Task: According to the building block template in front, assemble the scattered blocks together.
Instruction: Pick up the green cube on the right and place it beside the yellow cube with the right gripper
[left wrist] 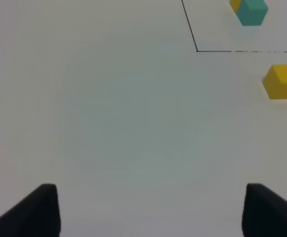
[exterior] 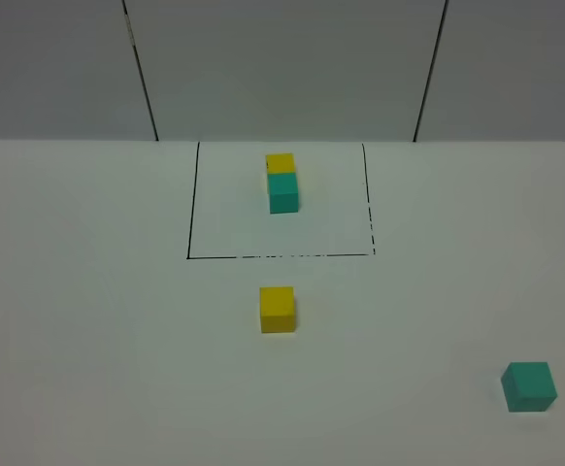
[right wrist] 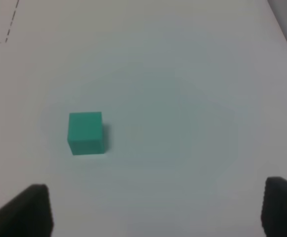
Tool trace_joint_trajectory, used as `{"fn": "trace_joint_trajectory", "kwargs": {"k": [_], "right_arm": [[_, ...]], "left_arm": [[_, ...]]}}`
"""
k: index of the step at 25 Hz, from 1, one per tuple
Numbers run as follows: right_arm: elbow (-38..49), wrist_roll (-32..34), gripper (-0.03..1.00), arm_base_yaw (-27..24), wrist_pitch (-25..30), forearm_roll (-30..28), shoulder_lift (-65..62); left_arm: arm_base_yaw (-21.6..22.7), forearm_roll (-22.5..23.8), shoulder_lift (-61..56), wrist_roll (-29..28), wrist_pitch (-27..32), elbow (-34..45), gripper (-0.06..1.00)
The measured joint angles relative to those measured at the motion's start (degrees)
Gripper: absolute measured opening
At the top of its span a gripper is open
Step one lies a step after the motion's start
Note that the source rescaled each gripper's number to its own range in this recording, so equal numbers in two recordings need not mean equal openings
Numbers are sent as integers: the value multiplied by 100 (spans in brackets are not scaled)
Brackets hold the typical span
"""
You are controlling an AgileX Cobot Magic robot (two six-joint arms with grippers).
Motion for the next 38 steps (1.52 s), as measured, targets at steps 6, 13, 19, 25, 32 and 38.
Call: {"fn": "trace_joint_trajectory", "kwargs": {"k": [6, 13, 19, 25, 32, 38], "right_arm": [[0, 0, 71, 0, 0, 0, 0], [0, 0, 71, 0, 0, -5, 0], [0, 0, 71, 0, 0, -5, 0], [0, 0, 71, 0, 0, -5, 0], [0, 0, 71, 0, 0, -5, 0], [0, 0, 71, 0, 0, -11, 0]], "left_arm": [[0, 0, 0, 0, 0, 0, 67], [0, 0, 0, 0, 0, 0, 67], [0, 0, 0, 0, 0, 0, 67], [0, 0, 0, 0, 0, 0, 67], [0, 0, 0, 0, 0, 0, 66], [0, 0, 0, 0, 0, 0, 65]]}}
